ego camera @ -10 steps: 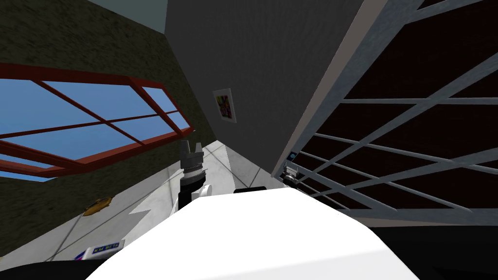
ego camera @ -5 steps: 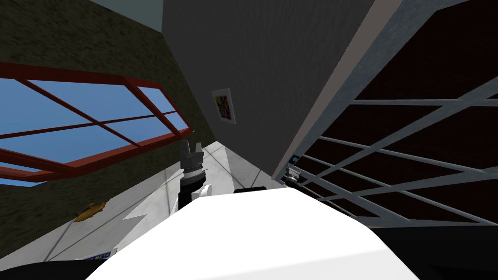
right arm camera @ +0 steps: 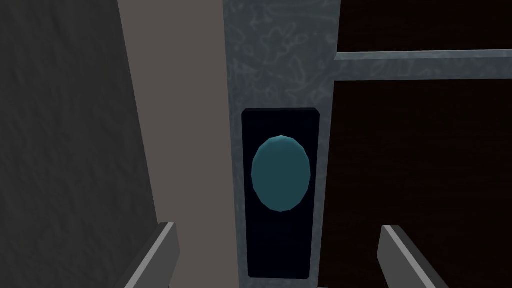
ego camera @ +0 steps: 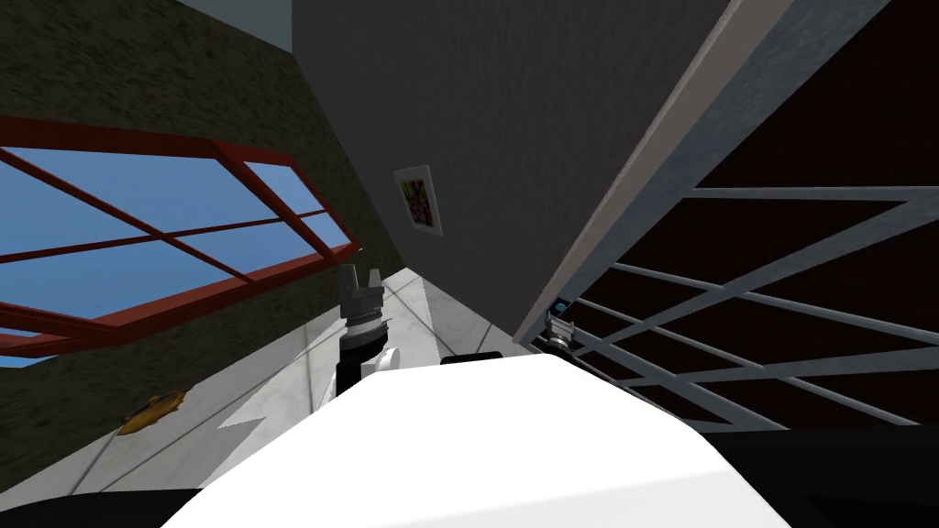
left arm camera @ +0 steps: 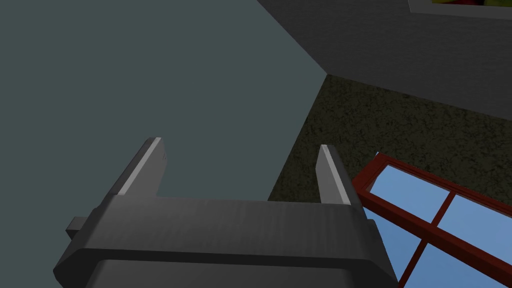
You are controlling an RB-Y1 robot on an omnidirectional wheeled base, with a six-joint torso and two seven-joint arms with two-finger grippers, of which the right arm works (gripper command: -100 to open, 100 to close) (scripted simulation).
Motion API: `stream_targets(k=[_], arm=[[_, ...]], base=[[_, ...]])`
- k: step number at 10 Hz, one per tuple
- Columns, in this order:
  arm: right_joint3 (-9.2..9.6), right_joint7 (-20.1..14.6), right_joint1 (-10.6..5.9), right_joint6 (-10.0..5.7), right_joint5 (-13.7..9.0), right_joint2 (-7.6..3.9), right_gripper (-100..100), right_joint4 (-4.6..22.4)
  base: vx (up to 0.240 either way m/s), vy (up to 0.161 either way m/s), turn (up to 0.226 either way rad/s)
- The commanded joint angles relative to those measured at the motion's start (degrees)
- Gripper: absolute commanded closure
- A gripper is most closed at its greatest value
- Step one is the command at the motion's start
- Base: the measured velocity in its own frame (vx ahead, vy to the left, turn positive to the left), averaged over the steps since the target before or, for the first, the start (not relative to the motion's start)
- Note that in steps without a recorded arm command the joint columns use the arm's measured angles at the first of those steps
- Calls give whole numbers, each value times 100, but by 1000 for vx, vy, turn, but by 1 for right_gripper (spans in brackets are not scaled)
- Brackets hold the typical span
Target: Pull the door open
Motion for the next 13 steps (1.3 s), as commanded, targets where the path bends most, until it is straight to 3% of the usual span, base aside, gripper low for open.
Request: stream_targets(k=[1,11,12,13], arm=[[30,-185,50,-39,17,-110,-100,72],[197,-1154,342,-227,111,-739,-100,468],[210,-1230,365,-242,119,-788,-100,499],[228,-1159,378,-226,124,-708,-100,507]], base=[[94,0,-18],[98,-2,-18],[112,20,-27],[37,16,-32]])
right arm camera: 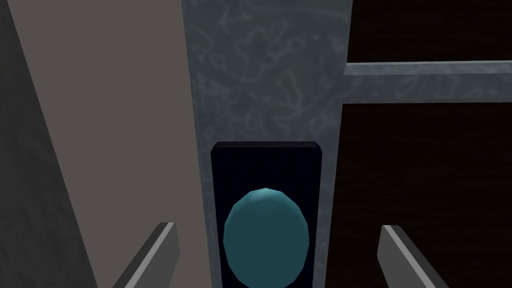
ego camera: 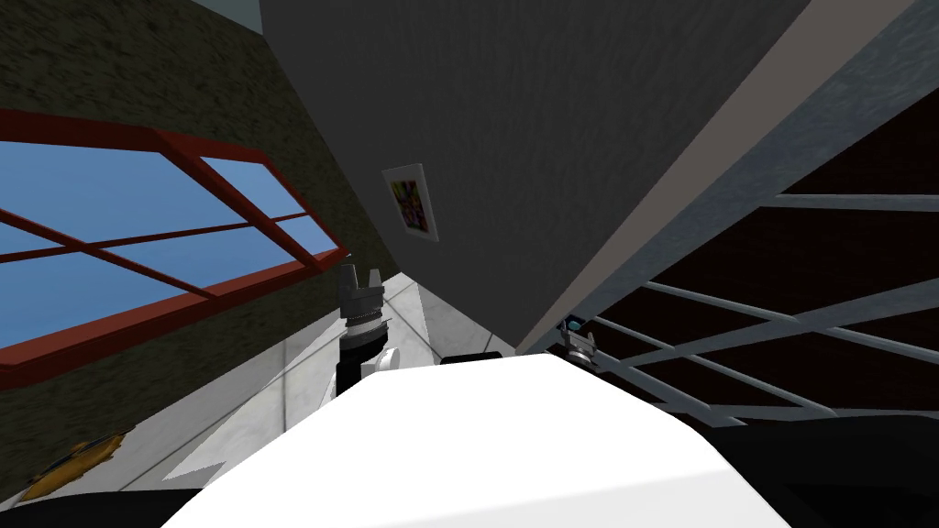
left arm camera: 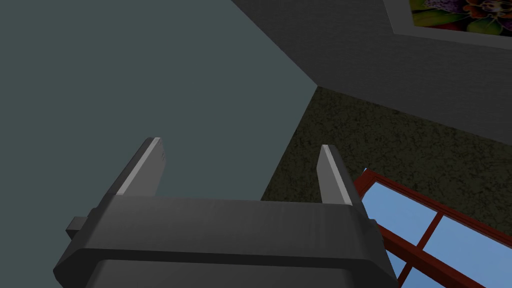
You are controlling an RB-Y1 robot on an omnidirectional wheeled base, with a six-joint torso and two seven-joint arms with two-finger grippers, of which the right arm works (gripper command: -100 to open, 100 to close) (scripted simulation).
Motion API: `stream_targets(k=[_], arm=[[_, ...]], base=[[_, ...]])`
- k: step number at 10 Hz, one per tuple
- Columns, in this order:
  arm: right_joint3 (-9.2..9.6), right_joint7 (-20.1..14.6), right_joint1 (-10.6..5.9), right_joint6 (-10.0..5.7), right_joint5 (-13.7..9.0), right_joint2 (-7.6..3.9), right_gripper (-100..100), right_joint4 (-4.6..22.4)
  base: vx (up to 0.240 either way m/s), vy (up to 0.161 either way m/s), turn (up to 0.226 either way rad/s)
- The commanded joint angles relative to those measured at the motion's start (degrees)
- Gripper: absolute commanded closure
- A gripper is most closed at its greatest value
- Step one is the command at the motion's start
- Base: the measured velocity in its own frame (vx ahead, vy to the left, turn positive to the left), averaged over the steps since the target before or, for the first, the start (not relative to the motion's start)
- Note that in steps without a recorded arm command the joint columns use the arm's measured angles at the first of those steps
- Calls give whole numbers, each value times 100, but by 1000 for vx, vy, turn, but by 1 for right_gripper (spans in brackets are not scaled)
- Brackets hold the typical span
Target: Pull the door open
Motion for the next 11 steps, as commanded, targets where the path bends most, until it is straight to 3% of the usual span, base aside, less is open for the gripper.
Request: stream_targets(k=[1,6,11], arm=[[-3,24,-20,14,-1,-1,100,-14],[-3,24,-20,14,-1,-1,100,-14],[397,-269,125,-40,254,-188,100,-231]], base=[[-19,12,27],[-5,-2,1],[-216,32,74]])
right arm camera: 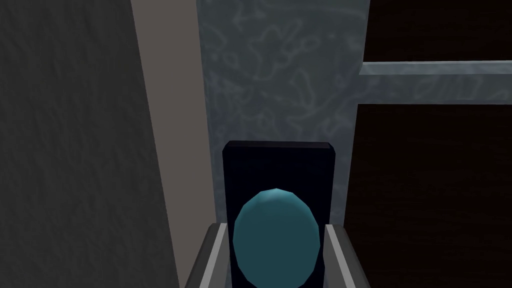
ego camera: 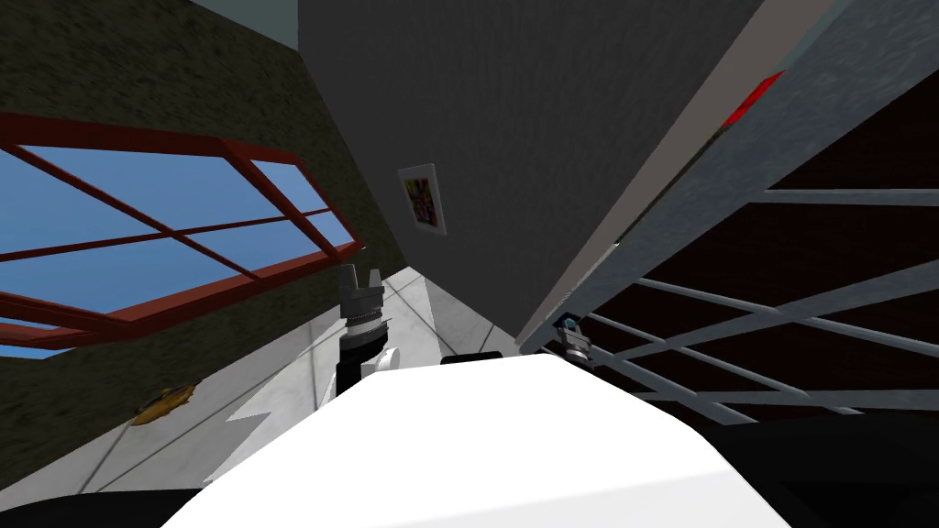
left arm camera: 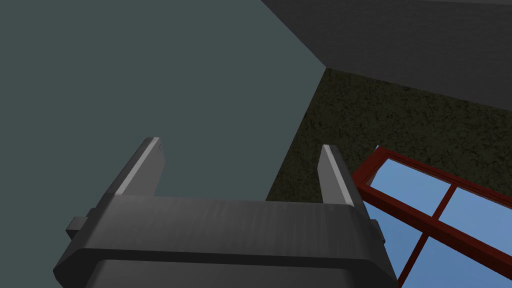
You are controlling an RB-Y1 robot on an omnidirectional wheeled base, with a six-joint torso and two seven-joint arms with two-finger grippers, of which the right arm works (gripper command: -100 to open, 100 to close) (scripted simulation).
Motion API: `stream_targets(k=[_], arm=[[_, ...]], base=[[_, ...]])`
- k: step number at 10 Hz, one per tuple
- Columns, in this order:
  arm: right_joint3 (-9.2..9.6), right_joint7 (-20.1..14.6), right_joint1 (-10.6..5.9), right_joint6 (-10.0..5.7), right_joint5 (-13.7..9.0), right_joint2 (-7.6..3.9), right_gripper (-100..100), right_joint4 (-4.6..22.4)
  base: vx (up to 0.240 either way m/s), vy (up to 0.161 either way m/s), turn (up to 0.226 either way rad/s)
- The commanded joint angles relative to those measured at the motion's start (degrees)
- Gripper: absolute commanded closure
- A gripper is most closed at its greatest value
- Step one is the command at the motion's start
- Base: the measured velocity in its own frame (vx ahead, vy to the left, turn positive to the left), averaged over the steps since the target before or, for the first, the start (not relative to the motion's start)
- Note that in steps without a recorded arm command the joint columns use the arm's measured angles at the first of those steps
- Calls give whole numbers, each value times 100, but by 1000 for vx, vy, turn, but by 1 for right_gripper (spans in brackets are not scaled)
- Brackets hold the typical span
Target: Pull the door open
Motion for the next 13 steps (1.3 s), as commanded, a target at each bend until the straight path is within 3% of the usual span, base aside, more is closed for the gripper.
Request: stream_targets(k=[1,3,4,5,11,12,13], arm=[[125,-117,51,-34,80,-65,100,-31],[253,-213,98,-49,161,-129,100,-100],[214,-173,89,-34,136,-104,100,-83],[357,-261,153,-91,225,-145,100,-129],[764,-516,351,-297,488,-317,100,-300],[720,-472,337,-257,461,-298,100,-301],[864,-544,409,-339,555,-339,100,-337]], base=[[-233,64,62],[-191,44,46],[-94,13,23],[-162,22,65],[-219,20,49],[-88,16,11],[-154,5,52]])
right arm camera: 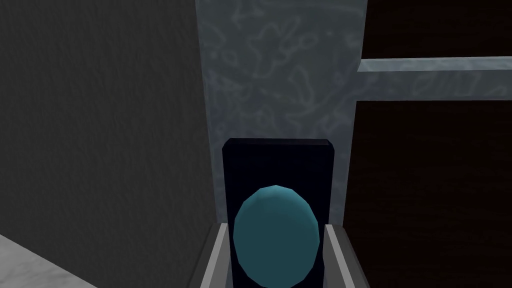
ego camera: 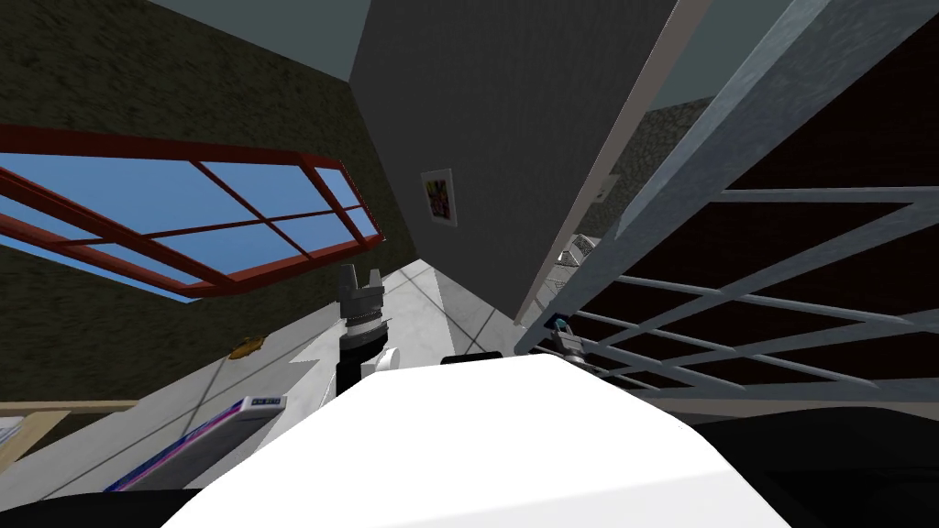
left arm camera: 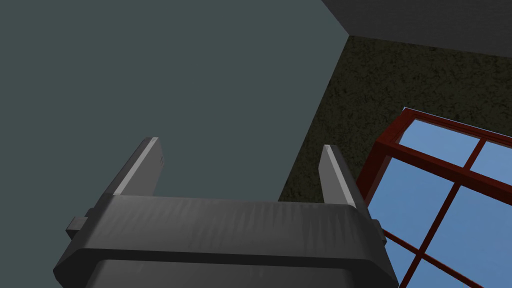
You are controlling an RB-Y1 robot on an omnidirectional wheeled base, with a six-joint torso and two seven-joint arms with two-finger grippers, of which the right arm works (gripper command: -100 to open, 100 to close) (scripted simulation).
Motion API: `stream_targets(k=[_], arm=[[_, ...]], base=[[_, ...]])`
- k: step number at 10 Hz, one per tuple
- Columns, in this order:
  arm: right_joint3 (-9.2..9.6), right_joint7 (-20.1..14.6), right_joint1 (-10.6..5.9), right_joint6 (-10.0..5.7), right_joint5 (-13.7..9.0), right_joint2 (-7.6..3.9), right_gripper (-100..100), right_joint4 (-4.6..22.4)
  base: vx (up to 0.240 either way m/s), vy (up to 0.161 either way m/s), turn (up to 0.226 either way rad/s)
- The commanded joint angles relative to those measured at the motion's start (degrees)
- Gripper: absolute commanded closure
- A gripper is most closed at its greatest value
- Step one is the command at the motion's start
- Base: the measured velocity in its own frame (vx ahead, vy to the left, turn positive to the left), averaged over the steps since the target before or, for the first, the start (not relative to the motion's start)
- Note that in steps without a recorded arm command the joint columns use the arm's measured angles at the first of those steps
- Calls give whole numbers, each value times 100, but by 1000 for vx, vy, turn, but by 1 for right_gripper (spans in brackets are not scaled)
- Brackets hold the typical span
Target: Pull the door open
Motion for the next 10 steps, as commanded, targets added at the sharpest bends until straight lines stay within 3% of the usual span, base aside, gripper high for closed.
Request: stream_targets(k=[1,6,7,10], arm=[[135,-80,37,-115,92,-37,100,1],[514,-282,222,-385,353,-192,100,-124],[475,-262,190,-351,327,-179,100,-91],[729,-356,301,-544,513,-263,100,-139]], base=[[-224,-25,55],[-238,-11,50],[-106,6,10],[-185,-45,47]])
